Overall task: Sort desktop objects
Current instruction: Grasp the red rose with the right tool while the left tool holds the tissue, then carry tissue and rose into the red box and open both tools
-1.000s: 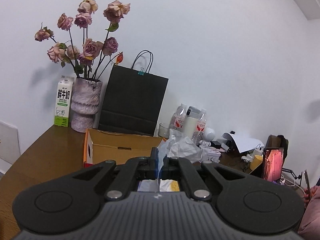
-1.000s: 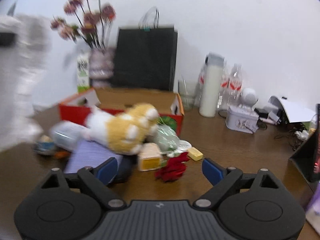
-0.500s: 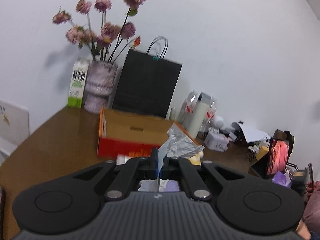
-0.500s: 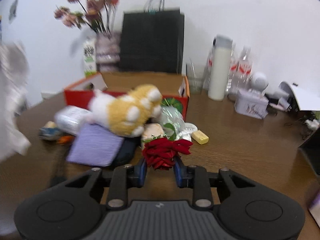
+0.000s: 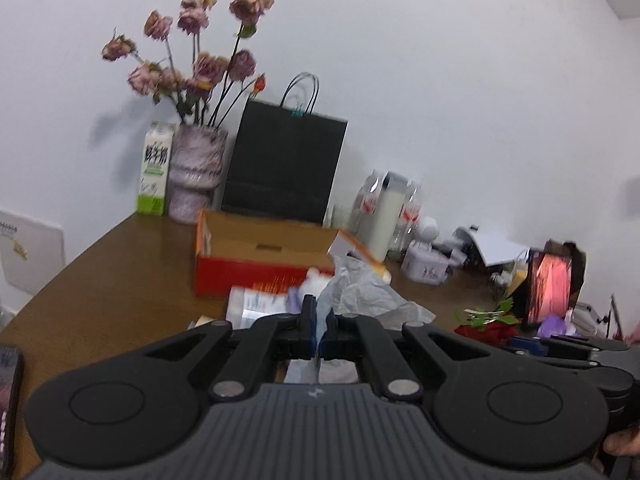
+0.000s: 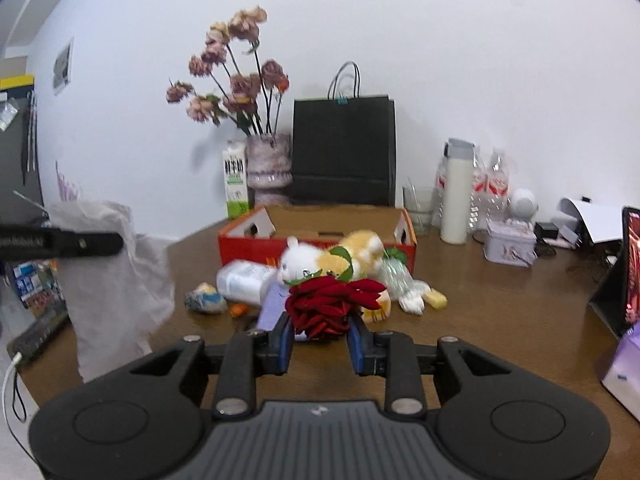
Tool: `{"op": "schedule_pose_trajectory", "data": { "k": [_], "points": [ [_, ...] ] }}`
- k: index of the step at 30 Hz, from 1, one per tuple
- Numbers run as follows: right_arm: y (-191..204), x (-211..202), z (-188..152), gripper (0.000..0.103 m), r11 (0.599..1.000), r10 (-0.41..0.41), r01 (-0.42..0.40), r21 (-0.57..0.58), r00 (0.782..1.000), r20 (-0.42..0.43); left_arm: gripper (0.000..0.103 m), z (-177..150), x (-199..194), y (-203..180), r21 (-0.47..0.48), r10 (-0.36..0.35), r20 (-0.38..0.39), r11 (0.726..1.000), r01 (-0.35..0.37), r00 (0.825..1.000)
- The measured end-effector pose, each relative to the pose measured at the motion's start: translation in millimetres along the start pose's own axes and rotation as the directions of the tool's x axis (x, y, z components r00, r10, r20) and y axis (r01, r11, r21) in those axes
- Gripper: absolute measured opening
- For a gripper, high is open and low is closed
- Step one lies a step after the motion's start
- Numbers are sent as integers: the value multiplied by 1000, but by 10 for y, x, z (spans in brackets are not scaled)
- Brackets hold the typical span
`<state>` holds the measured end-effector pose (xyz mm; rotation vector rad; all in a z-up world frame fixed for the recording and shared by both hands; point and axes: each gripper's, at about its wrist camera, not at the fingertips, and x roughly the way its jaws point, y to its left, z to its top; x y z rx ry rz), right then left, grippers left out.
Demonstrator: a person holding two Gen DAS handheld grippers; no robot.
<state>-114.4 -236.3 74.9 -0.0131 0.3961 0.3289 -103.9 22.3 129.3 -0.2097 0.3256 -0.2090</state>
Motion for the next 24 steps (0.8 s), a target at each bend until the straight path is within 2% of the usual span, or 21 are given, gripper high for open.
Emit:
{"op": "schedule_pose_trajectory", "data": {
  "k": [3,5,8,10,11,13,14,16,18,20,22,24],
  "points": [
    [-89,166,258,27,1000,14,-13,-12,1000,25,2,388,266,56,7,-87,25,996,87,996],
    [-188,362,532,27,999,20,-19,-30,998,52,2,677,567,145,-26,-119,17,992,120,993],
    [-347,806,999,27,998,31,-28,-47,998,61,2,1137,1149,284,-62,-89,-10,994,88,996],
    [-458,1196,1315,27,998,39,-38,-43,999,27,2,1402,1580,385,-83,-86,-46,993,82,995],
    [-510,1393,1447,27,998,48,-47,-34,999,4,2,1490,1819,433,-78,-95,-71,993,89,993],
    [-600,1830,1679,29,997,70,-70,-20,997,-31,2,1604,2399,604,-102,-48,-149,994,33,988],
    [-638,2080,1756,29,997,79,-81,-20,995,-64,2,1617,2706,686,-103,-33,-219,995,11,975],
    [-750,2676,1863,29,997,80,-79,11,985,-151,2,1523,3303,920,-137,34,-330,987,-84,943],
    [-829,3233,1876,29,999,53,-51,16,973,-225,2,1349,3822,1100,-121,70,-445,983,-137,893],
    [-892,3758,1830,29,999,43,-34,34,953,-299,2,1184,4134,1210,-91,124,-484,977,-191,866],
    [-877,4173,1763,29,1000,25,-27,-3,938,-345,2,1047,4401,1241,-14,190,-503,974,-228,843],
    [-833,4514,1668,29,999,-3,-16,-44,920,-392,3,931,4588,1234,70,234,-530,970,-233,815]
  ]
}}
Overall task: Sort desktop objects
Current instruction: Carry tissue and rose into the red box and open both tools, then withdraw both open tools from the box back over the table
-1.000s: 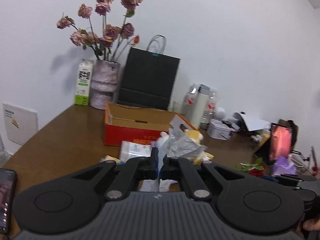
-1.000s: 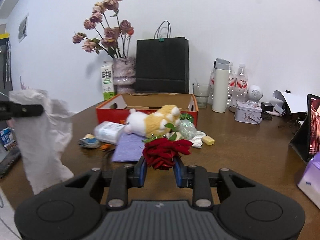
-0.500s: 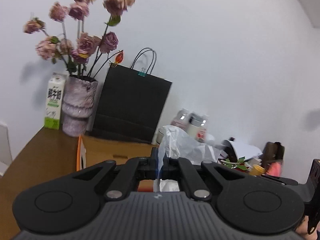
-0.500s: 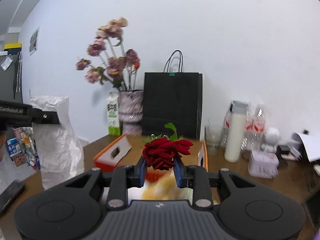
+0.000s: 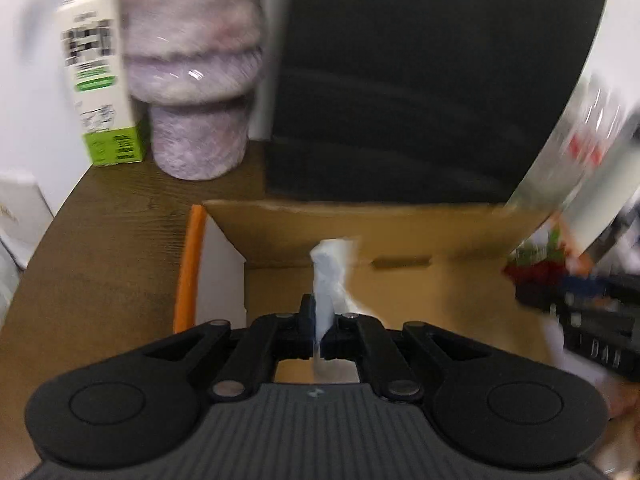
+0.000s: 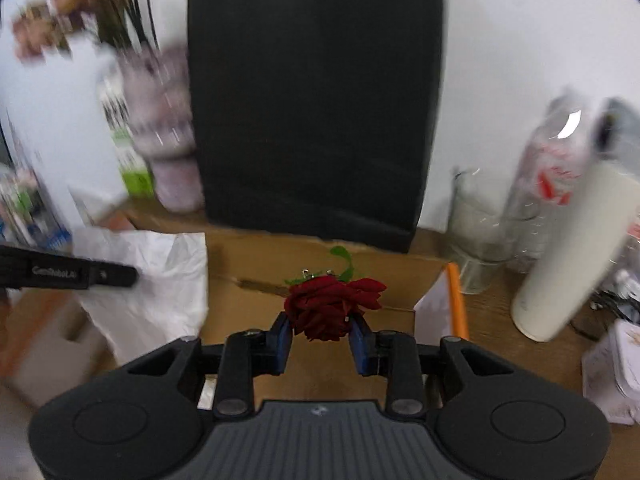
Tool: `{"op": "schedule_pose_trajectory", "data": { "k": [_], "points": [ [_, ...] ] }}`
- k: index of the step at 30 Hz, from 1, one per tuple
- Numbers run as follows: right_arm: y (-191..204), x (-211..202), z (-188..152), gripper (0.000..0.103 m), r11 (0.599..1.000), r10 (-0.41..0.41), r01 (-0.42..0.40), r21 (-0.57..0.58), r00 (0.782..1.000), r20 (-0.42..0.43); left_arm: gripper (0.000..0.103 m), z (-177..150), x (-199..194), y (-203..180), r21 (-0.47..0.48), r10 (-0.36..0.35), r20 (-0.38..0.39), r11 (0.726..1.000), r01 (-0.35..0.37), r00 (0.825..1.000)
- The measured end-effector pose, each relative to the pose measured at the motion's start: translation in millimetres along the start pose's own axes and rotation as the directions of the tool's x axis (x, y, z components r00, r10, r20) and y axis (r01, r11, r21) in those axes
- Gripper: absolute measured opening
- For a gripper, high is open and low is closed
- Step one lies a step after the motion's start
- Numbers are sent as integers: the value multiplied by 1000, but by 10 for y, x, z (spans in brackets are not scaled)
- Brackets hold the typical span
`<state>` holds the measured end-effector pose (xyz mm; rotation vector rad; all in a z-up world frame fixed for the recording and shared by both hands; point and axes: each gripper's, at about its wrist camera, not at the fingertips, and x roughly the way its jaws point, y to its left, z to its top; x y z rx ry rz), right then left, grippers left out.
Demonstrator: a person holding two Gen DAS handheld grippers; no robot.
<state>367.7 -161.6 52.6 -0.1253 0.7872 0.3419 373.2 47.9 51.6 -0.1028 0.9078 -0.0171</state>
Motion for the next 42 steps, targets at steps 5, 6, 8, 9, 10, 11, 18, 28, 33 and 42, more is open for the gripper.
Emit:
{"op": "schedule_pose_trajectory", "data": {
  "k": [5,6,8,9,10,11,18,28,33,42],
  "points": [
    [-132,580,-43,30,993,-47,64,101,986,-159,21,81,227,-15,81,104,-26,992,-101,994],
    [-198,615,-44,31,989,-38,64,134,982,-185,24,108,220,-10,85,73,-28,994,-70,997],
    [-254,611,-30,37,983,-30,63,171,981,-192,53,165,175,-20,80,20,-32,997,-18,999],
    [-263,609,-21,40,981,-27,64,183,979,-200,66,200,134,-40,76,22,-27,997,-20,999],
    [-260,606,-9,45,980,-24,63,187,979,-205,85,242,81,-68,76,39,-7,996,-38,999],
    [-252,577,11,48,980,-19,59,192,979,-204,89,267,-5,-92,80,52,22,995,-54,998],
    [-129,-127,255,86,988,-88,98,118,993,-83,102,271,-709,-86,40,48,83,998,-51,995],
    [89,-1279,-491,92,994,-37,36,107,999,10,103,-1079,-1680,152,-161,-54,99,985,69,994],
    [260,-1813,-1339,93,993,-14,4,118,996,84,103,-1954,-2058,148,-159,-35,146,986,58,989],
    [761,-2313,-2801,93,981,-70,39,190,985,160,103,-3359,-2593,40,-28,20,237,999,-14,971]
  ]
}}
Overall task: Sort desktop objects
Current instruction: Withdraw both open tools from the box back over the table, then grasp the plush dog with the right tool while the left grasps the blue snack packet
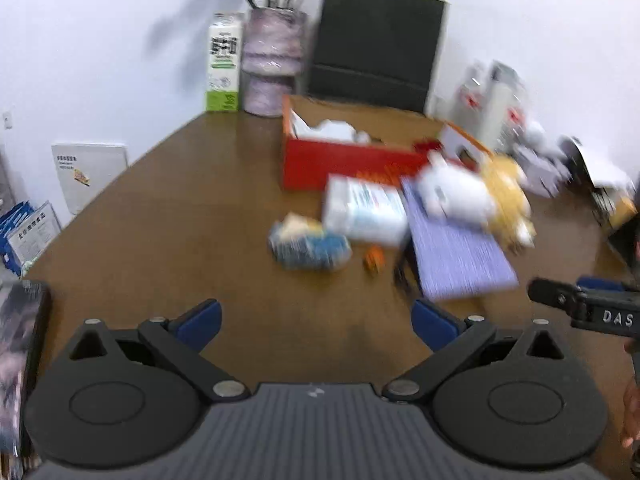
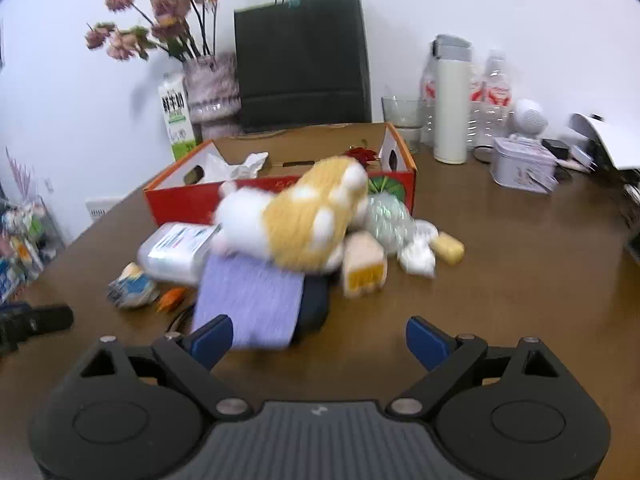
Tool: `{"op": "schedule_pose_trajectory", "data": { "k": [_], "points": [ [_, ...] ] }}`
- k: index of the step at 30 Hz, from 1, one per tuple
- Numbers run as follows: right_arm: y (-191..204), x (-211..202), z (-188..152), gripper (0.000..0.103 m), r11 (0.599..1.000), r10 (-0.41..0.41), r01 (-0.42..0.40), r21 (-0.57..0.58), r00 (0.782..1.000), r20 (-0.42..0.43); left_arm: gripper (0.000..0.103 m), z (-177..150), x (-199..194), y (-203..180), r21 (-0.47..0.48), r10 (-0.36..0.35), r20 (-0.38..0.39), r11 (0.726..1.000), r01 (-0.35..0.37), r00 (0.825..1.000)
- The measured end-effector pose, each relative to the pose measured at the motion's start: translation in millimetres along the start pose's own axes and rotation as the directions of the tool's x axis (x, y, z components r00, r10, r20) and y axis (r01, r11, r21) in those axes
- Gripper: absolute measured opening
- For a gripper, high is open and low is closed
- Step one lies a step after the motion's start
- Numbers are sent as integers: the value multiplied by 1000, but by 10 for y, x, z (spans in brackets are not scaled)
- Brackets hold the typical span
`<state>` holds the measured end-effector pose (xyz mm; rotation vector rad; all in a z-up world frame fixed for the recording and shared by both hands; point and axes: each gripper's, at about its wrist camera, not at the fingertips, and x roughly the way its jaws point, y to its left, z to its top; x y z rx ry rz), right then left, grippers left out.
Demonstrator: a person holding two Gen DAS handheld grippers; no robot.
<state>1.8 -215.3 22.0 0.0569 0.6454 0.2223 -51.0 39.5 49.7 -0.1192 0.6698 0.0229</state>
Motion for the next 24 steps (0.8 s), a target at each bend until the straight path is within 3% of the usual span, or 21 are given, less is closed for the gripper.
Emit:
{"op": "schedule_pose_trajectory", "data": {
  "k": [5,10,13,18,24],
  "points": [
    [241,-412,-570,93,999,19,-17,-47,998,58,103,-479,-180,-179,100,-40,55,994,34,998],
    [385,-575,-905,94,989,-4,13,-144,998,59,103,-637,-42,-251,121,-53,-1,991,53,999],
    [429,-601,-915,94,983,-25,37,-178,997,70,103,-631,-47,-230,104,-57,9,993,56,998],
    [362,-578,-877,94,990,-10,19,-137,998,68,103,-591,-2,-141,80,-46,20,996,45,999],
    [165,-551,-639,94,998,-17,24,-58,993,119,103,-178,314,-87,115,17,86,993,-27,996]
  ]
}}
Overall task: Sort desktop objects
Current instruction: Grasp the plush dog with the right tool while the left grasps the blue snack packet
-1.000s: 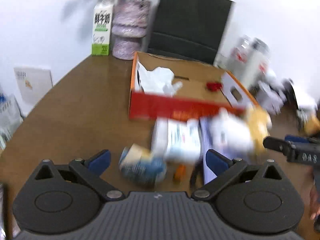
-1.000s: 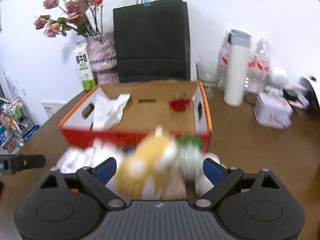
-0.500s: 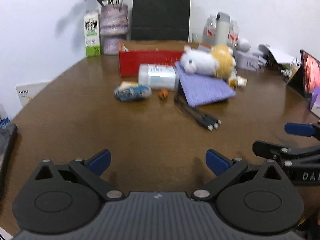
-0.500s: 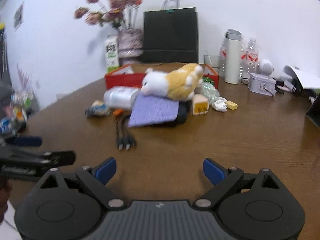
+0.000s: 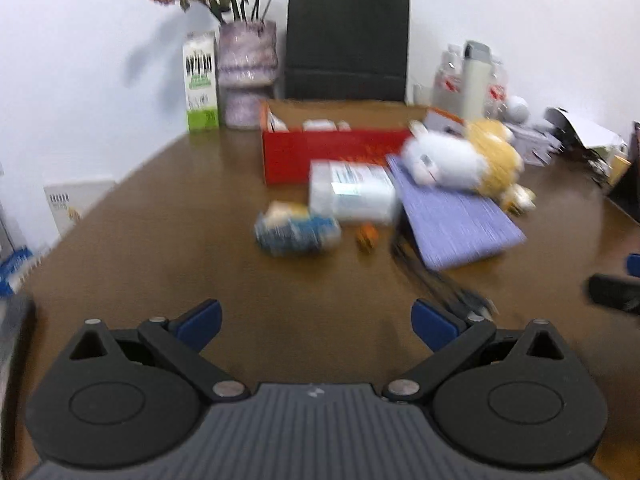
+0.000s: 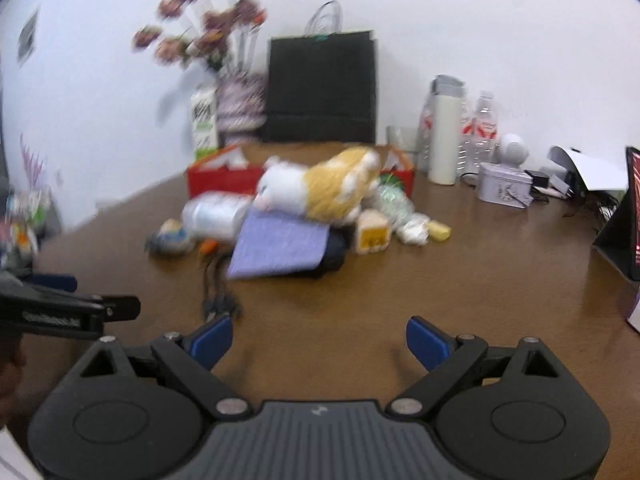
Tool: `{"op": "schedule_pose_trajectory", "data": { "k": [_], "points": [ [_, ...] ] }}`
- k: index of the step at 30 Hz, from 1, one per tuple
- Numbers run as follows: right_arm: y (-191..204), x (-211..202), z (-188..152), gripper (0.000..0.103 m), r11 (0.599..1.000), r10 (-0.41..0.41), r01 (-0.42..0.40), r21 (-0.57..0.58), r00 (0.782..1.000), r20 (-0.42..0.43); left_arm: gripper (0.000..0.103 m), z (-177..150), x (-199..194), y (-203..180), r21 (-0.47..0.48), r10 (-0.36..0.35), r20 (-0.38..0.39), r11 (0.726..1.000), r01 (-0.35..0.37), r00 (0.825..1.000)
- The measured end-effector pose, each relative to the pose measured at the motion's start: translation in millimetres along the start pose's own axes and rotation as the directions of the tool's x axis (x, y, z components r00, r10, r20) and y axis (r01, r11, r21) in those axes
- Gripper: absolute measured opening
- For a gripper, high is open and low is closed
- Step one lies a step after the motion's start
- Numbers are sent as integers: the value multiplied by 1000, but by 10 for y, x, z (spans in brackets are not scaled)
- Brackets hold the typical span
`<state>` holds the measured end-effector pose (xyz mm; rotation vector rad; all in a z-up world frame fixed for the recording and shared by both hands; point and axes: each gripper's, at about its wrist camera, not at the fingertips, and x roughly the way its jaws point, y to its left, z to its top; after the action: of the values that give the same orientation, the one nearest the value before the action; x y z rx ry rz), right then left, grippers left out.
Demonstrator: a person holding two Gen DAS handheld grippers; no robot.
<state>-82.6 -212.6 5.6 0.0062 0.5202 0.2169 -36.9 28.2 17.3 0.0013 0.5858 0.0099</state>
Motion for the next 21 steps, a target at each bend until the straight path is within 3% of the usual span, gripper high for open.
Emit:
{"op": "schedule_pose_trajectory", "data": {
  "k": [4,9,13,14,15,17,21],
  "points": [
    [-254,247,388,94,988,71,-70,141,998,0,101,292,373,88,-3,10,7,1000,-10,1000],
    [-313,746,852,94,985,46,-47,163,999,13,92,497,716,102,36,-31,-7,999,31,1000],
    [-236,1292,1146,94,987,36,-32,156,999,-25,81,511,924,172,-8,-66,-62,998,66,996],
    [-235,1438,1195,94,986,32,-25,164,999,-42,70,493,958,212,-37,-80,-76,996,77,994],
    [-241,1572,1227,91,984,32,-20,176,997,-63,68,479,986,238,-54,-83,-88,995,79,993],
    [-278,1776,1247,69,978,51,-30,208,994,-99,57,465,966,261,-50,-77,-73,996,74,994],
    [-385,1850,1189,55,963,67,-41,268,994,-87,34,457,859,242,-42,-75,-48,996,73,996]
  ]
}}
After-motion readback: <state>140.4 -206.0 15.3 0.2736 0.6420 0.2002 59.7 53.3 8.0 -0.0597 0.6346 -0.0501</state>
